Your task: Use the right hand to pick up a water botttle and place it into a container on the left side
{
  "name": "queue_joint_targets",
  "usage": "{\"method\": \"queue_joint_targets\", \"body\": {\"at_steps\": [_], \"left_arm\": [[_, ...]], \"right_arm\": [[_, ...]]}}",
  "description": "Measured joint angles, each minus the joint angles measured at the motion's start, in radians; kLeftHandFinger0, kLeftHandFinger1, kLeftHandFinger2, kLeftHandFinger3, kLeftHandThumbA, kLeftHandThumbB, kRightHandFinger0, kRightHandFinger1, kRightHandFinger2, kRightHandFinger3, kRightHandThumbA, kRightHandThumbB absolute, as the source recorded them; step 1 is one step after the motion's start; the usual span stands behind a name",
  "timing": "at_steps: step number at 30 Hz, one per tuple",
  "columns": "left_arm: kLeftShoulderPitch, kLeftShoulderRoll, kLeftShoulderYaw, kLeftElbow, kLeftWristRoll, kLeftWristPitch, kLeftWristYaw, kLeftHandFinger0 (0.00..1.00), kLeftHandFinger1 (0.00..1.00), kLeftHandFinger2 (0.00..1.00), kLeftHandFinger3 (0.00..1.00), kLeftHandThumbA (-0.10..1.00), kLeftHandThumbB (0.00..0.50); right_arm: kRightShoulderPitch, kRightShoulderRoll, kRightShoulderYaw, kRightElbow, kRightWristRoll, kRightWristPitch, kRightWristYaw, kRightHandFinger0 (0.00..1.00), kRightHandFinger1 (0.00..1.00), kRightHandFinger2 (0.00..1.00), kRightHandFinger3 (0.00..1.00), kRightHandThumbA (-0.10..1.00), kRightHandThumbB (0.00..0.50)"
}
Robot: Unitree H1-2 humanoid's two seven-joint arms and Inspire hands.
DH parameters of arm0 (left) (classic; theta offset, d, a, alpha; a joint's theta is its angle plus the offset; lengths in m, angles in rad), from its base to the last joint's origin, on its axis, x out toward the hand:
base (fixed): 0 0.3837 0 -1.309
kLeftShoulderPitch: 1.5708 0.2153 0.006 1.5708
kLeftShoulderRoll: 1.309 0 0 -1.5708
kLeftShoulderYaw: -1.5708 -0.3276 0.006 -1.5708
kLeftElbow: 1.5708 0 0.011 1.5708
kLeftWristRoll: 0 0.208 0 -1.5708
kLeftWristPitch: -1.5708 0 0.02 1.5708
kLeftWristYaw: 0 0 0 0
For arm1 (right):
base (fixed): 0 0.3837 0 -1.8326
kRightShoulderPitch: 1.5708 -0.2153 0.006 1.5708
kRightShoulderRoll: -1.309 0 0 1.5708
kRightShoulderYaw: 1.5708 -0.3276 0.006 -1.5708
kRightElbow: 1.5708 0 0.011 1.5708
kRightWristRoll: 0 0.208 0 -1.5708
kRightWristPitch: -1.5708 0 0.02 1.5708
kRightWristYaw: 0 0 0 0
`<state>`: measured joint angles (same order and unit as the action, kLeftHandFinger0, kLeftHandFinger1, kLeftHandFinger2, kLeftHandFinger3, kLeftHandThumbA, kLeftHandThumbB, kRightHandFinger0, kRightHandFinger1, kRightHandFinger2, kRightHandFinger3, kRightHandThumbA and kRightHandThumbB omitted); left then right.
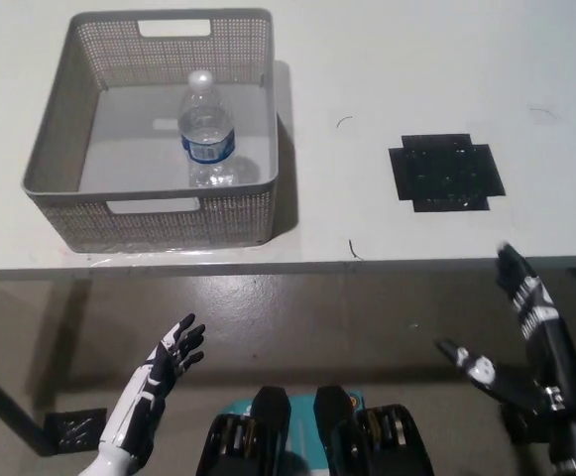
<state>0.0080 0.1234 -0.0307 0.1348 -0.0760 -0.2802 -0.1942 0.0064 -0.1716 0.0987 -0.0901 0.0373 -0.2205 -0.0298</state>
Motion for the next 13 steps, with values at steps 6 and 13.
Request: {"method": "queue_joint_targets", "body": {"at_steps": [6,13], "left_arm": [[0.006,-0.006,0.002,-0.006,-0.008,0.0,0.0,1.0,1.0,1.0,1.0,1.0,0.167],[0.014,-0.005,0.007,-0.007,-0.009,0.0,0.0,1.0,1.0,1.0,1.0,1.0,0.164]], "right_arm": [[0.009,0.001,-0.006,0.064,0.056,-0.009,0.046,1.0,1.0,1.0,1.0,0.92,0.408],[0.019,0.025,0.001,0.117,0.091,-0.002,0.086,1.0,1.0,1.0,1.0,0.9,0.407]]}}
